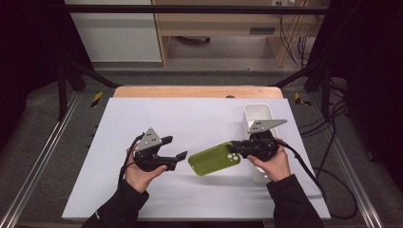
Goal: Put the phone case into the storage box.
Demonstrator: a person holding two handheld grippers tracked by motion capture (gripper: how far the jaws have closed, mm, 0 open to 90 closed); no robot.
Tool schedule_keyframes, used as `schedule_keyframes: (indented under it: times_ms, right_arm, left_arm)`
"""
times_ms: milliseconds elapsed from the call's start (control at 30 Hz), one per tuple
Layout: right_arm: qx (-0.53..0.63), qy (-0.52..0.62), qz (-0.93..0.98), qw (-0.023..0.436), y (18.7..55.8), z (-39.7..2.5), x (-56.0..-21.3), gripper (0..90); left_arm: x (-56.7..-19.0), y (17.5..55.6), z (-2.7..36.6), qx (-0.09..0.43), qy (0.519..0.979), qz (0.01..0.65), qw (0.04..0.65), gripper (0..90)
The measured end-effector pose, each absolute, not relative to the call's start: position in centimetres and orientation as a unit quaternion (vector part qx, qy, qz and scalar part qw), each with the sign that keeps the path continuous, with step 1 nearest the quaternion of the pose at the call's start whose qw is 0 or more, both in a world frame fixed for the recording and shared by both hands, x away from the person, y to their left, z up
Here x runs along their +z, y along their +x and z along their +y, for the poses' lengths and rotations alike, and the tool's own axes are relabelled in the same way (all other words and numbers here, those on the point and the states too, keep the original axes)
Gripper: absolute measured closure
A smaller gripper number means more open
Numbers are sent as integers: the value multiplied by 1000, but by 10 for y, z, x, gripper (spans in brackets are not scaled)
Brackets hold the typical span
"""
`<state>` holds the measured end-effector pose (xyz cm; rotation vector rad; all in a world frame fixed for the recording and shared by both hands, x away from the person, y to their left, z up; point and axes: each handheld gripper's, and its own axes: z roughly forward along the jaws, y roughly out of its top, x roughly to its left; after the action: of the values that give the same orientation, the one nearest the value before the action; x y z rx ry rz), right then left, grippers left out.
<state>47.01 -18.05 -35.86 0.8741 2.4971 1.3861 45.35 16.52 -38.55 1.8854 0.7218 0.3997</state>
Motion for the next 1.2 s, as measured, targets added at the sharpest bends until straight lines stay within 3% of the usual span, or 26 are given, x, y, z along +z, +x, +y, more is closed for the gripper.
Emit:
schedule_keyframes:
  times_ms: [400, 1200]
  right_arm:
    - [457, 281, 837, 112, 465, -194, -340, 797]
    - [424, 249, 852, 178, 460, -198, -296, 796]
  left_arm:
    - [-392, 456, 179, 177, 768, 313, 531, 39]
    - [-411, 456, 227, 194, 742, 338, 545, 10]
